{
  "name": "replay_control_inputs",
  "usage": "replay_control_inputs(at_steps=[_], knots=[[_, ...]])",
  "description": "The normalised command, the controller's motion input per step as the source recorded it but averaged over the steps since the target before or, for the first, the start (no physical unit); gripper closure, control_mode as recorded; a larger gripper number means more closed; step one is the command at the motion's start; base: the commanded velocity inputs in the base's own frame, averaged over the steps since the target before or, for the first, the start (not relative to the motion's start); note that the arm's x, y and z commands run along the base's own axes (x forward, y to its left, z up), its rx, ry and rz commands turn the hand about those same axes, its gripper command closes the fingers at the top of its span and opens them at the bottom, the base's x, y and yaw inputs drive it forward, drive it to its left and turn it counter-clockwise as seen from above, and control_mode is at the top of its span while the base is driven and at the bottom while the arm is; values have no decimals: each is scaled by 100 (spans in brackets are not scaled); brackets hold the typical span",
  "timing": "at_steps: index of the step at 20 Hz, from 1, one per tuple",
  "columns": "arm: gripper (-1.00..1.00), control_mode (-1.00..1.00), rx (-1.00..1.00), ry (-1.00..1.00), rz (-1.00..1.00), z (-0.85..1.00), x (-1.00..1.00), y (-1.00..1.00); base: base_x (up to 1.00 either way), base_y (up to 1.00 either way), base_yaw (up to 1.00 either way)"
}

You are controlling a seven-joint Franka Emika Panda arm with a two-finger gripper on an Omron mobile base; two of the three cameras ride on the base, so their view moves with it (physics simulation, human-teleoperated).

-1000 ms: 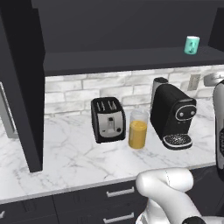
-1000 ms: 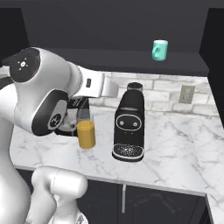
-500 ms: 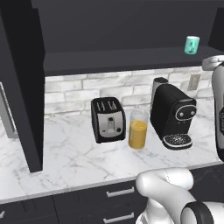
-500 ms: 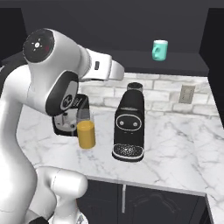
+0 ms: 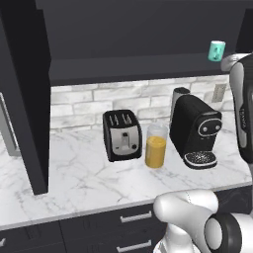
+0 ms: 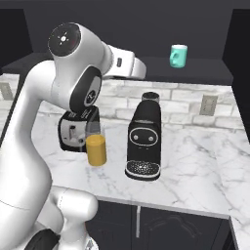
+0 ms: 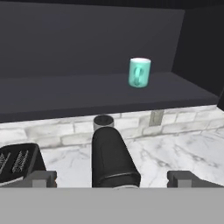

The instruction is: There is a tray on the dining counter. Grab the cup, mug, and pitcher and place them on the tray. The pitcher may be placed next to the tray if it cannot fit the tray.

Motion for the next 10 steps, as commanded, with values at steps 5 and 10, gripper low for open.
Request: replay_control_inputs(at_steps=[5,10], knots=[[-100,-100,0,0,0,0,44,-28,0,0,0],[-100,-100,0,0,0,0,50,-27,0,0,0]])
